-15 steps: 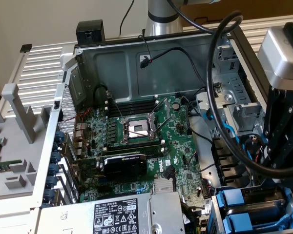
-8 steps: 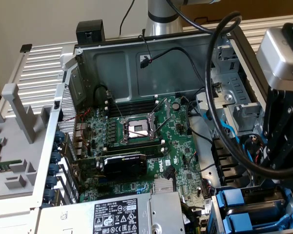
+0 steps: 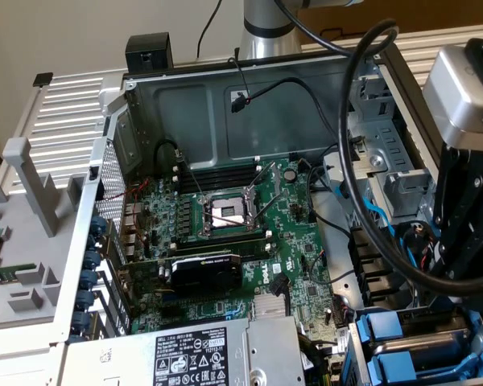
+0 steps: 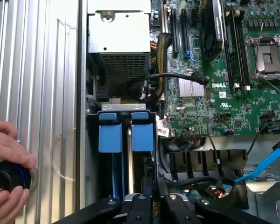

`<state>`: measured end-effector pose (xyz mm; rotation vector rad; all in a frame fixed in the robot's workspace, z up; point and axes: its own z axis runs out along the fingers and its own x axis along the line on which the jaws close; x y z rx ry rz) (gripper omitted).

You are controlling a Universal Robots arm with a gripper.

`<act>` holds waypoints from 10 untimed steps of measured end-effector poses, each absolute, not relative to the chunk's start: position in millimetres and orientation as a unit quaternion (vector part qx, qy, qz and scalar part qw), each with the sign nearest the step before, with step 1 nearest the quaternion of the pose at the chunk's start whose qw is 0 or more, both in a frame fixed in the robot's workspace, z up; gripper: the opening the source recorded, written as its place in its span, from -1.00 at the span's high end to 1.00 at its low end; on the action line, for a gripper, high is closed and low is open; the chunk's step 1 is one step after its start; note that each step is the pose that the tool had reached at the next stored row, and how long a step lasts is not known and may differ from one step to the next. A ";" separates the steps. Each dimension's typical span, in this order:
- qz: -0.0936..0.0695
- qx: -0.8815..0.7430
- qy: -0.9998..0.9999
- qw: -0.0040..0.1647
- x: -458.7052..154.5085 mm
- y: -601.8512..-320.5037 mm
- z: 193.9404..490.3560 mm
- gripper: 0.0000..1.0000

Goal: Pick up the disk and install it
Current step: 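Insert the second disk wire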

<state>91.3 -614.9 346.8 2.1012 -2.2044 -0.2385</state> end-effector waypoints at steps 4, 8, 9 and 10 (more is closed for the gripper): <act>-0.078 0.687 -0.721 0.043 91.8 -614.9 346.8 0.67; -0.078 0.689 -0.720 0.044 91.9 -615.0 346.7 0.67; -0.078 0.689 -0.719 0.044 91.9 -614.9 346.6 0.67; -0.078 0.689 -0.719 0.044 92.0 -614.9 346.5 0.67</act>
